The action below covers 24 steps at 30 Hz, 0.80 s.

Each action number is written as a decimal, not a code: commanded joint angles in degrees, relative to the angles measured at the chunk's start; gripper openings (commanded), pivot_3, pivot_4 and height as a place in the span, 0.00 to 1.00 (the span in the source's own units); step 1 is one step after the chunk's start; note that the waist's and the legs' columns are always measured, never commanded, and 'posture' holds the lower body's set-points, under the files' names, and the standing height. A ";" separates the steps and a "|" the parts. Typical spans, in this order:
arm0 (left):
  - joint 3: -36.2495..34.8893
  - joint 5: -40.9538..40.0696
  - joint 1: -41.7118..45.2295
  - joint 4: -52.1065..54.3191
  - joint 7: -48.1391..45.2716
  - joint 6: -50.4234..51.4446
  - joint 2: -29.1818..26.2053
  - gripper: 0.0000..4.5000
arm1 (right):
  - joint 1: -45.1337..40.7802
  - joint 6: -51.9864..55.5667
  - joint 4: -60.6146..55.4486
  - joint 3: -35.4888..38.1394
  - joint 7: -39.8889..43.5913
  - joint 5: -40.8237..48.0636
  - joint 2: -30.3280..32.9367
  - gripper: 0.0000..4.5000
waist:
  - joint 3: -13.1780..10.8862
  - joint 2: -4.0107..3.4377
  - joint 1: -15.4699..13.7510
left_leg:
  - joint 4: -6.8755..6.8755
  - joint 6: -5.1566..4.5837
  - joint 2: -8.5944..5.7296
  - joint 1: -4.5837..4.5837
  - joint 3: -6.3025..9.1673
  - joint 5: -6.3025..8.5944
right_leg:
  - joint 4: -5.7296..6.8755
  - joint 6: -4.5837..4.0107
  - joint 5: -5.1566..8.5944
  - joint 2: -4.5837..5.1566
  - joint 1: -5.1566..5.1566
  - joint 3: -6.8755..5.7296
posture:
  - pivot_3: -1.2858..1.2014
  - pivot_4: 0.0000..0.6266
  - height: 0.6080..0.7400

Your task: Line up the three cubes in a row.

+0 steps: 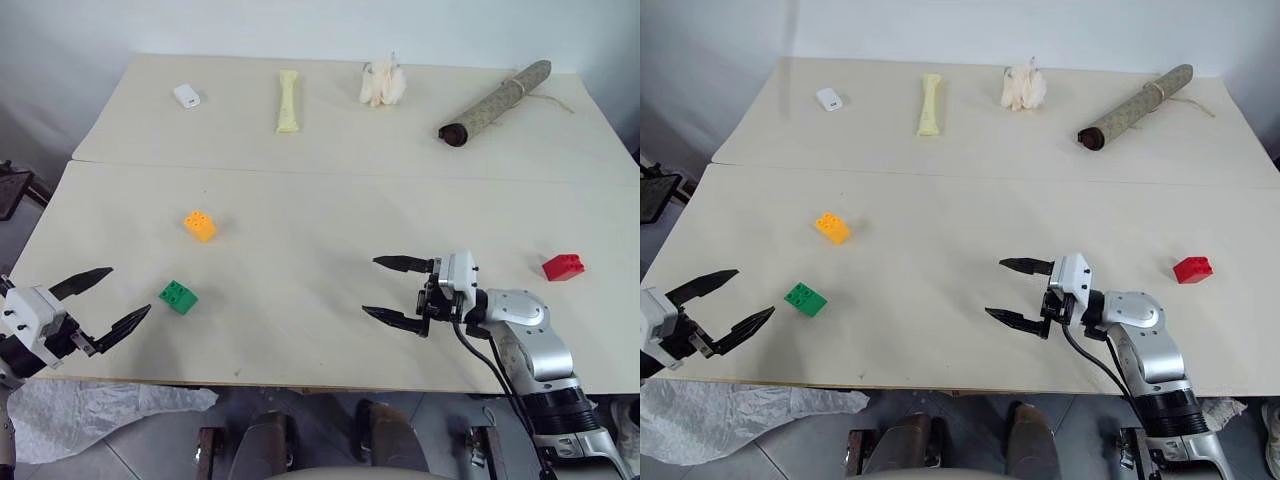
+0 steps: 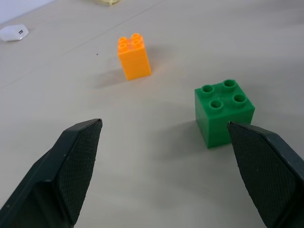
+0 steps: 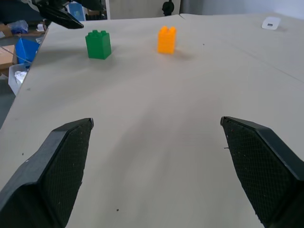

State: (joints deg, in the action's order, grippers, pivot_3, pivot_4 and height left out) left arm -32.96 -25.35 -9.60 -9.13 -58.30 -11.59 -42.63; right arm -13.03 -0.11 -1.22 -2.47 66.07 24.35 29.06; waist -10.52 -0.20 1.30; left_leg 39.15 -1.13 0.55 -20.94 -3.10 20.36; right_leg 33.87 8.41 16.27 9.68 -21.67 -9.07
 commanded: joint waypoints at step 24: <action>41.75 -1.38 34.95 11.39 -12.39 23.60 8.17 1.00 | 35.97 5.29 -11.15 51.80 -14.33 10.66 6.41 1.00 | 0.07 -0.28 -2.39 | 0.05 0.00 -0.13 0.04 -0.70 0.06 | -0.04 -0.01 0.00 -0.15 0.02 0.15 | 0.52 0.24 1.00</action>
State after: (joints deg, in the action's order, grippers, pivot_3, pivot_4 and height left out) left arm 7.87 -27.85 24.80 3.07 -69.23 12.43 -34.46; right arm 22.07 6.55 -12.54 46.92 52.53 35.14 36.19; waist -10.45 -0.48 -1.09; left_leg 39.20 -1.13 0.44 -20.84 -3.86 20.42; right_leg 33.85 8.39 16.27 9.52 -21.63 -8.88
